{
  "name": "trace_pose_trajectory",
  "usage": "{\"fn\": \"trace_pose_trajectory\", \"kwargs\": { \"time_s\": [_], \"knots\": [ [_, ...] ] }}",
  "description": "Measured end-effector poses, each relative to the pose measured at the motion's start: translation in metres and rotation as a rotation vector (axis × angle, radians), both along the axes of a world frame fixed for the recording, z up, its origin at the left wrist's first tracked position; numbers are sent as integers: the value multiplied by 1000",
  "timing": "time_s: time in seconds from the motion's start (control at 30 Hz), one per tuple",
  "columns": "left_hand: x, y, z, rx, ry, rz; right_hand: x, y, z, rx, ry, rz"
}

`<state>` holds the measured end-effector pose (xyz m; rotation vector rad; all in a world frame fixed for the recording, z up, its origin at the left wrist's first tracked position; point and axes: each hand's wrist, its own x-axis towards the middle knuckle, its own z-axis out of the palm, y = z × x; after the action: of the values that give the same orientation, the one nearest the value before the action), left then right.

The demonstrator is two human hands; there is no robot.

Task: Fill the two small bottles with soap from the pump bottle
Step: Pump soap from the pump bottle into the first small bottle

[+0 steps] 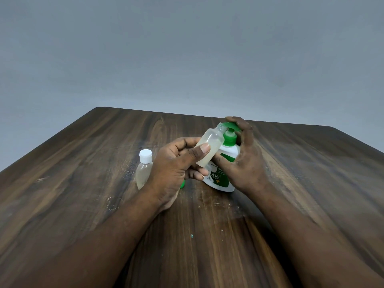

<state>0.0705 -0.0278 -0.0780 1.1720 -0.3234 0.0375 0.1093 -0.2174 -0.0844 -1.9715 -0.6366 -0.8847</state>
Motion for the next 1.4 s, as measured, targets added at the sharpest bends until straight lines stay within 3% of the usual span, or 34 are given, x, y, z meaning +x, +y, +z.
{"fn": "trace_pose_trajectory", "kwargs": {
  "time_s": [1.4],
  "knots": [
    [1, 1, 1, 4, -4, -8, 1, 2, 1, 1, 31, -4]
  ]
}}
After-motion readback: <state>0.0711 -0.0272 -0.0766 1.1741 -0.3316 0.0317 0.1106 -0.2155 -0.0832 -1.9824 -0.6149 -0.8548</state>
